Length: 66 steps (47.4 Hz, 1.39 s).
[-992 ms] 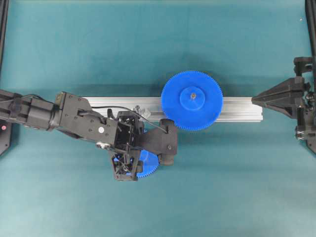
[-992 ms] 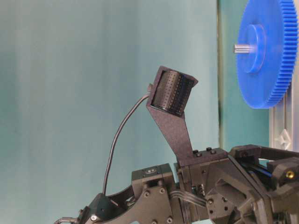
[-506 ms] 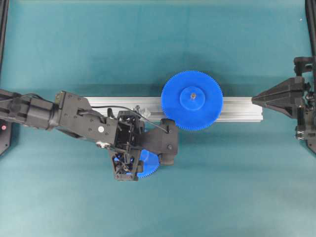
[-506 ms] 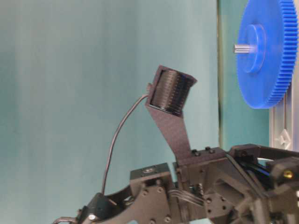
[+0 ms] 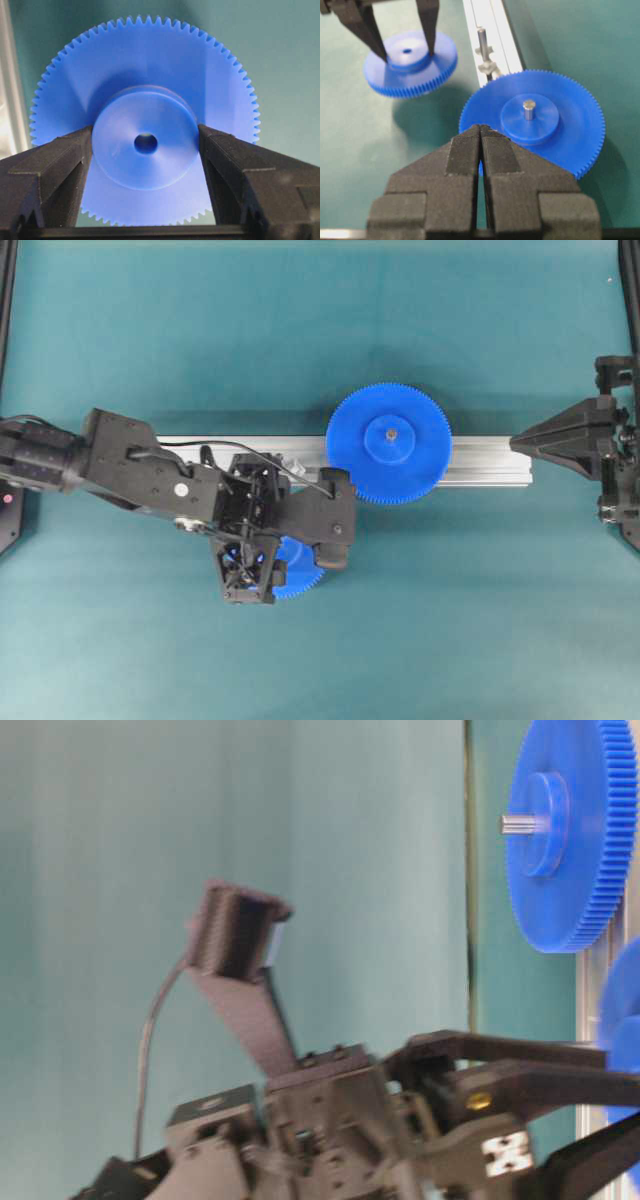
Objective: Insert the small gear onto the shaft.
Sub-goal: 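Lift the small blue gear and carry it over the empty left shaft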
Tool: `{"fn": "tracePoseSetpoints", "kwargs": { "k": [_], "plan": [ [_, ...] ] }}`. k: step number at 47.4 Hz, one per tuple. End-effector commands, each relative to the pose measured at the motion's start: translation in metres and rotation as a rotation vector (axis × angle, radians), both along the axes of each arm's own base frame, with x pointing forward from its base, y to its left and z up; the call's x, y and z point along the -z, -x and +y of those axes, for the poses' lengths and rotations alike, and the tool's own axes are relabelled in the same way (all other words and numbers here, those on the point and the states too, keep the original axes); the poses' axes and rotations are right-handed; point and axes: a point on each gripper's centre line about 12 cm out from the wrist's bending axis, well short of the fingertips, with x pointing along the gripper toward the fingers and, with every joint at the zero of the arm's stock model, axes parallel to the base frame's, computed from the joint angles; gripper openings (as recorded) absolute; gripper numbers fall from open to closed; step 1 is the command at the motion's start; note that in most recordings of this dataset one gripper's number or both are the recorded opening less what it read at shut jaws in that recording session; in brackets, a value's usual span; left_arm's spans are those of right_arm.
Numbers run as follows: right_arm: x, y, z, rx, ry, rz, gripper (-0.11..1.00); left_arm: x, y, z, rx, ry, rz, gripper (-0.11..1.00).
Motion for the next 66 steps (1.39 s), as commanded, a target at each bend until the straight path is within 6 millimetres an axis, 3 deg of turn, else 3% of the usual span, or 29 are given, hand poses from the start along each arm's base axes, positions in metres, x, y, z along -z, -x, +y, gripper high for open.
{"fn": "tracePoseSetpoints", "kwargs": {
  "k": [1,20,39,66],
  "plan": [
    [-0.004,-0.002,-0.001,0.005,-0.006,-0.016,0.04,-0.035,-0.002,-0.001,0.003,0.007,-0.072,0.75],
    [-0.003,-0.002,-0.001,0.005,-0.007,-0.013,0.04,-0.053,0.000,0.004,0.058,-0.033,-0.008,0.75],
    [-0.003,-0.002,-0.001,0.007,-0.007,-0.013,0.04,-0.086,-0.003,0.028,0.016,-0.038,-0.067,0.75],
    [-0.004,-0.001,-0.001,0.005,-0.007,-0.019,0.04,-0.091,0.001,0.059,-0.011,-0.063,-0.054,0.75]
  ]
}}
